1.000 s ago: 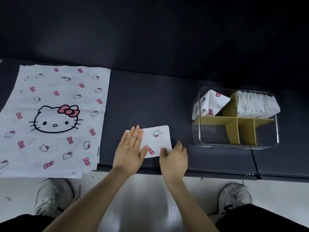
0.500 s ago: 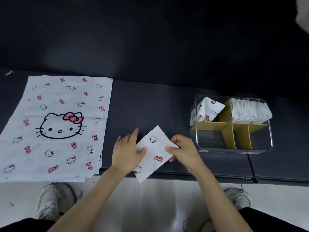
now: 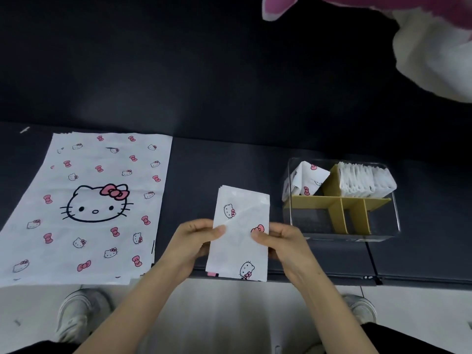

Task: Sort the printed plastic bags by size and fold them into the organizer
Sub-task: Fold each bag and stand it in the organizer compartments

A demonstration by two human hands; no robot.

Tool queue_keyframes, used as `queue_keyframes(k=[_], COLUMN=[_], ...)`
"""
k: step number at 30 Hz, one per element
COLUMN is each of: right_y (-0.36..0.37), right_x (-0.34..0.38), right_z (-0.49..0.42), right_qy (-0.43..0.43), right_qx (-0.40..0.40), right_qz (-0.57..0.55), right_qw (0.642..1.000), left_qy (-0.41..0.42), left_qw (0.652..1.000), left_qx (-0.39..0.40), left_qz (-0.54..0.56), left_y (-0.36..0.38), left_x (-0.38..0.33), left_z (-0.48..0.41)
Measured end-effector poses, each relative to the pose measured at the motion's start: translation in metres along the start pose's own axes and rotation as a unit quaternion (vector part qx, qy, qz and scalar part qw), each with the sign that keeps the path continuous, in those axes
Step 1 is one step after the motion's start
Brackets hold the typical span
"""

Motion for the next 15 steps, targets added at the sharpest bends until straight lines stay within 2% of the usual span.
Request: queue_keyframes(k=[6,15], right_y=[-0.008,-0.014], right_x=[0.001,0.021], right_z=[0.006,0.017], right_qy=[0.011,-0.058], right_qx=[0.039,0.118], right_qz=[0.008,-0.006], right_qw=[0.999,0.991], left_qy=[-0.017,-0.007], left_qw=[0.999,0.996], left_qx=[0.028,0.053], left_qz=[0.002,0.074], left_y=[0.0,0.006], left_x=[-0.003,-0.019], left_z=[0.005,0.007])
Point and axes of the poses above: each hand's wrist, its own z-axis away from the middle knuckle, its own y-axis out of the palm, x = y × z, the point moved 3 cm from there along -z, towards the middle knuckle, and after that the axes turned 3 degrees about z, right-handed, at the moved point
